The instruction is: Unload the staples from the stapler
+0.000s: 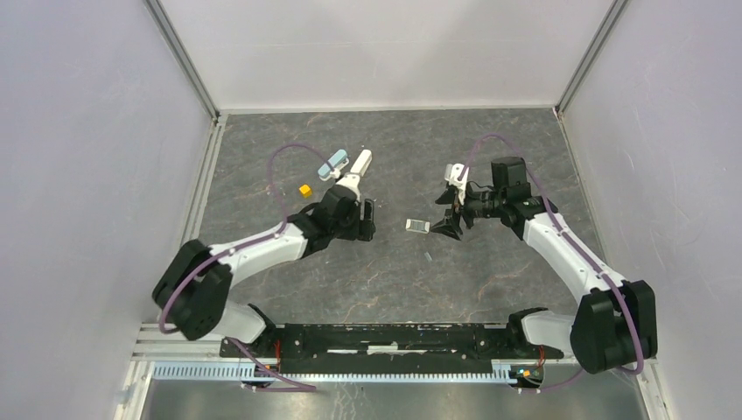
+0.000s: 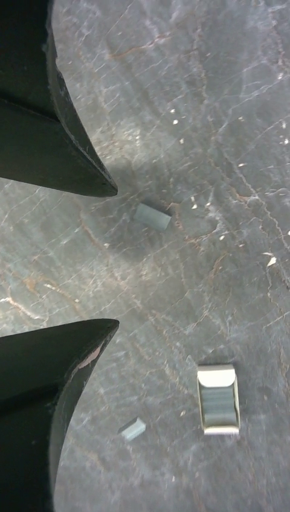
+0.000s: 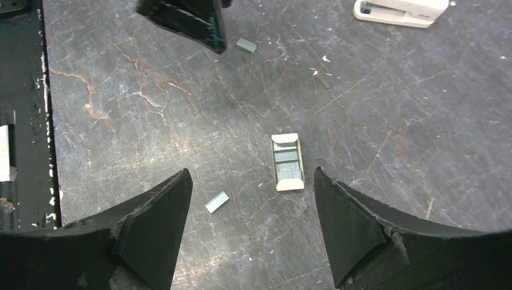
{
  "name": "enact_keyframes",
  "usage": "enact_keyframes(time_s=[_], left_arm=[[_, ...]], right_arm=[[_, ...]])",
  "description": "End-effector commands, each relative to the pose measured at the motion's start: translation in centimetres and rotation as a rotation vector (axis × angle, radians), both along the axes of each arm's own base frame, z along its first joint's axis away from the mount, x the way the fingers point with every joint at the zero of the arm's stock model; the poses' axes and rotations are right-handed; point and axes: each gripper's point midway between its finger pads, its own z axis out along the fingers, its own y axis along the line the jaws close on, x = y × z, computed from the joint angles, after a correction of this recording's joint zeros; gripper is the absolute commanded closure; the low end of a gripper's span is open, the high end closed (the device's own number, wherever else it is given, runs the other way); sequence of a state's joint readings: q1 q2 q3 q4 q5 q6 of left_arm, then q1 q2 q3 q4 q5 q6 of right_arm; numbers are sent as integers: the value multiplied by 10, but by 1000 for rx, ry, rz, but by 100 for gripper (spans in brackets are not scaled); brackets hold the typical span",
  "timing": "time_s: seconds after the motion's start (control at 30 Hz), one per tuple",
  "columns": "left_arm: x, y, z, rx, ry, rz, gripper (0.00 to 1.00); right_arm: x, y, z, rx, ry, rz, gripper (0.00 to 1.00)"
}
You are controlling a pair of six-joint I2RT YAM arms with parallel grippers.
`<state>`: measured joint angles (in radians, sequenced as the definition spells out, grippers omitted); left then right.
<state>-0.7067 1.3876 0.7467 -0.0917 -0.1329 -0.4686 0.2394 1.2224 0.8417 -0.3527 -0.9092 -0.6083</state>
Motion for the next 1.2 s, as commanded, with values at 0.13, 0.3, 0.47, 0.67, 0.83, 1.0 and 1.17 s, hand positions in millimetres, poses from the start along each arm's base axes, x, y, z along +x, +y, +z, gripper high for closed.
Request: enact_keyframes(time_s=[0.13,0.3,0.47,0.67,0.83,1.0,1.17], left_arm=[[27,-4,-12,256,42,-99,34],[32,-7,-21,317,83,-140,37],[37,-9,-27,356,100,-169,37],[42,-14,-38,369,146,-208,45],[44,-14,-43,374,171,-215,46],[43,-10,-43,376,176,-209,51],[41,-6,-43,373,181,-208,51]], right_arm=[[-1,4,-3,8,8,44,20],[0,3,-4,0,3,42,20],[0,3,-5,-2,1,45,20],[-1,3,-6,-4,2,47,20],[-1,3,-6,-6,2,49,20],[-1,3,-7,-10,3,49,20],[-1,3,-9,-11,6,54,20]])
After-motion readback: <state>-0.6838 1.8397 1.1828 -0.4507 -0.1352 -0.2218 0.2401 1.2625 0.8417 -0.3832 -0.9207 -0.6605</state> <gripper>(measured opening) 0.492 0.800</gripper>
